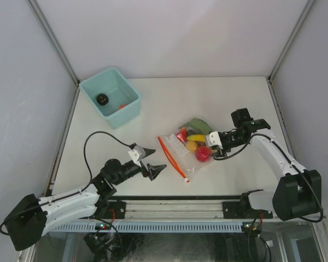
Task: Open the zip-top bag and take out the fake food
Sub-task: Pick up the fake fruit from the zipper food storage bag.
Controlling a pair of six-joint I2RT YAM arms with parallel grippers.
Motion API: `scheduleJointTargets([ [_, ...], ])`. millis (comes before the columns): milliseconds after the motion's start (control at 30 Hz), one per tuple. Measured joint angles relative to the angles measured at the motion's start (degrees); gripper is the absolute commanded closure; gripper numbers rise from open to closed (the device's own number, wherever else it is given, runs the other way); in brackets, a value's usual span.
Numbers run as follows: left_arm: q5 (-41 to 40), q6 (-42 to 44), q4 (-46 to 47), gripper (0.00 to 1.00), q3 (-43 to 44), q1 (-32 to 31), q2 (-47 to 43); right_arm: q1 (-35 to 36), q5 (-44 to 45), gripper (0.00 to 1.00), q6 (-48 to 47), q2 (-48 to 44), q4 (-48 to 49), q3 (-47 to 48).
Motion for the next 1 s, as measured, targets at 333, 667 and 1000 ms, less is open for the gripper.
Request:
scheduleJointTargets([
  [333,-2.16,13.07,9.14,0.44,-2.78,-5.86,14.95,0.0,5.18,0.48,2.36,3.93,6.84,-1.4],
  [667,-4.83,17.27,20.52,0.49,-2.32,-5.99,30.82,0.9,9.03,0.47,4.33,7.37,9.62,-1.4],
  [1000,-5.55,17.18,32.13,0.56,1.05,-5.99,40.96,1.57,11.67,0.48,5.03,8.76,10.58,-1.42],
])
